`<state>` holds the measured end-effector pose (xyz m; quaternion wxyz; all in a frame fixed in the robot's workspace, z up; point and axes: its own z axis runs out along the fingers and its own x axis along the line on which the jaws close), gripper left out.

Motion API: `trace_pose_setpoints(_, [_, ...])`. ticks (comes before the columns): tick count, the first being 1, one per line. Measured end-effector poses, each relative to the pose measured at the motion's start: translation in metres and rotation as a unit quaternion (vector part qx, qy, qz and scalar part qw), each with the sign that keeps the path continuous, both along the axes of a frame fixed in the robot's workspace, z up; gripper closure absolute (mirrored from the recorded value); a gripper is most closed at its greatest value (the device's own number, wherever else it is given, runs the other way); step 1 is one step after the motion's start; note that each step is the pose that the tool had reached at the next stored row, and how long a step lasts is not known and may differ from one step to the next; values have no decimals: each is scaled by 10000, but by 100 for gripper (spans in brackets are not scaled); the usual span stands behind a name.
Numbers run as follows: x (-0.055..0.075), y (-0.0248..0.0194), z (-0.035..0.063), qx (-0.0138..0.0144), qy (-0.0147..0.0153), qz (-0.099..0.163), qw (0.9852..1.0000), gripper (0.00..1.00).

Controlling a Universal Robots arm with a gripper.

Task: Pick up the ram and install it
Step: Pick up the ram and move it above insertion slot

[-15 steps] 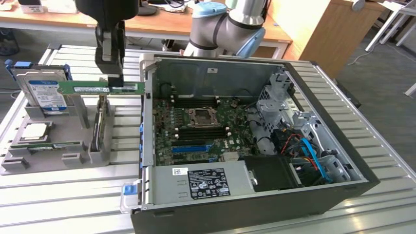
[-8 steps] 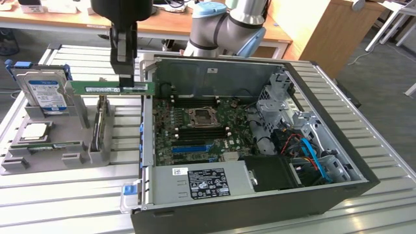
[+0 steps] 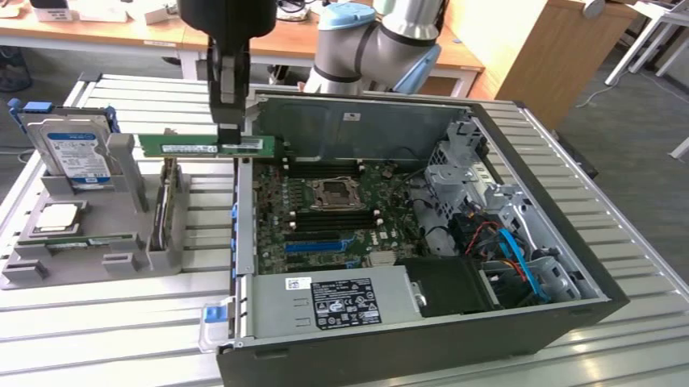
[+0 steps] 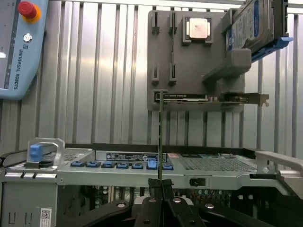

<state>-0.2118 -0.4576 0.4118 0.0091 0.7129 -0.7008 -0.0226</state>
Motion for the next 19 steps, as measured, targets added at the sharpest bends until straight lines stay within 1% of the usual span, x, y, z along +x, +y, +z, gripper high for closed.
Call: trace_pose_setpoints(19, [442,0,0,0,0,2,10000,88])
